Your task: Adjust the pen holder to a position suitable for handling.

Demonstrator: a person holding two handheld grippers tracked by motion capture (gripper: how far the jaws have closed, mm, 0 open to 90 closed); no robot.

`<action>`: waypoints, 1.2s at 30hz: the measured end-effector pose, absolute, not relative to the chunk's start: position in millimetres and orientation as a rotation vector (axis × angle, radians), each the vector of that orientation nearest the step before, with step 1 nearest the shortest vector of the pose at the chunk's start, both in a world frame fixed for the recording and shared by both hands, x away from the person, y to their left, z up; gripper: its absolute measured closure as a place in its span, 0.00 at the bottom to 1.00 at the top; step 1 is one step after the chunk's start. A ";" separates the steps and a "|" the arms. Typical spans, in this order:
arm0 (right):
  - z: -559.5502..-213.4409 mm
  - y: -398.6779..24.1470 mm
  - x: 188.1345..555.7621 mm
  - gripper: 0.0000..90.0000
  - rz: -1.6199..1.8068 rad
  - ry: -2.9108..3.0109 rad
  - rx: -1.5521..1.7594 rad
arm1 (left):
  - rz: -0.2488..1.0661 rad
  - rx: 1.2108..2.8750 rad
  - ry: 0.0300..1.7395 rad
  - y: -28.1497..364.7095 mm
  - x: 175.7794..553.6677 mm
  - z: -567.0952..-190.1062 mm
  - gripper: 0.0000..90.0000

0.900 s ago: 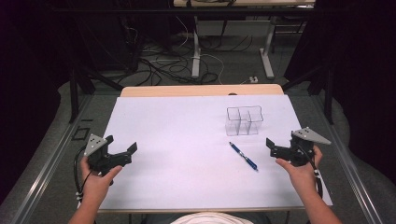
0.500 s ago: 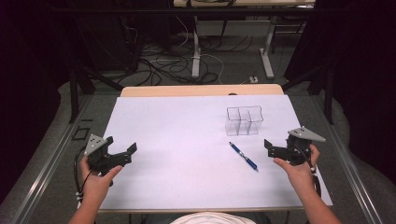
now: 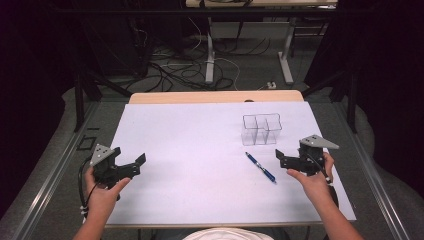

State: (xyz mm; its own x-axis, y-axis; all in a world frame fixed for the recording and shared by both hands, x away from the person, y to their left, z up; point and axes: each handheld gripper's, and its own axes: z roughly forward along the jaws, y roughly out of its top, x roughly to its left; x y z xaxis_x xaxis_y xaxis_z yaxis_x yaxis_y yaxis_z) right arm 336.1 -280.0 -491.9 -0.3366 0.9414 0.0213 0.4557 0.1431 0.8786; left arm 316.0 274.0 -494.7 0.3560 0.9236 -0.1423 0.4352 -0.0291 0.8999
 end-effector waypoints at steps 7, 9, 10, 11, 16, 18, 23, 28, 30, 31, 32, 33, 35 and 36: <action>-489.2 -274.1 340.1 0.09 1.134 1.896 1.359 | 0.643 1.651 1.240 271.6 315.7 -494.4 0.04; -488.0 -271.3 341.2 0.09 1.108 1.922 1.352 | 0.644 1.656 1.242 271.4 316.0 -494.4 0.04; -487.7 -270.1 341.6 0.09 1.078 1.929 1.334 | 0.643 1.661 1.246 271.4 316.3 -494.4 0.04; -487.5 -269.0 342.5 0.09 1.068 1.939 1.323 | 0.640 1.663 1.250 271.4 316.4 -494.5 0.04; -486.9 -263.9 347.7 0.09 1.022 1.994 1.335 | 0.630 1.681 1.268 271.8 316.9 -494.7 0.04; -486.9 -262.5 348.6 0.09 1.021 2.005 1.337 | 0.627 1.685 1.273 271.5 316.9 -494.8 0.04; -488.1 -250.7 352.5 0.09 0.980 2.091 1.329 | 0.622 1.703 1.280 269.7 317.5 -495.9 0.05; -488.2 -242.6 357.3 0.11 0.954 2.154 1.332 | 0.621 1.718 1.281 269.6 317.7 -496.4 0.05; -488.0 -241.2 358.2 0.11 0.949 2.164 1.334 | 0.621 1.718 1.281 269.6 317.7 -496.6 0.05; -487.1 -239.3 359.6 0.14 0.942 2.181 1.340 | 0.622 1.717 1.281 269.6 317.8 -496.8 0.05; -486.8 -238.4 360.6 0.16 0.939 2.194 1.336 | 0.623 1.716 1.282 269.6 318.0 -497.0 0.05; -486.3 -237.9 361.7 0.16 0.929 2.204 1.335 | 0.617 1.719 1.283 269.7 318.1 -497.4 0.05; -485.1 -236.7 363.8 0.16 0.918 2.220 1.341 | 0.615 1.721 1.284 269.8 318.3 -497.9 0.05; -484.7 -236.5 365.2 0.16 0.910 2.238 1.337 | 0.615 1.721 1.284 269.8 318.3 -497.9 0.05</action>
State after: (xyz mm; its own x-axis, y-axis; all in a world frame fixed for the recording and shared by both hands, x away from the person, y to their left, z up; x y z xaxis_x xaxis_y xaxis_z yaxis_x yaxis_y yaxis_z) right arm 365.2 -236.5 -484.7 -0.4764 0.8792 0.0064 0.6343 0.3387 0.6949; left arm 318.3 269.8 -497.9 0.3435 0.9326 -0.1107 0.4988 -0.0813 0.8629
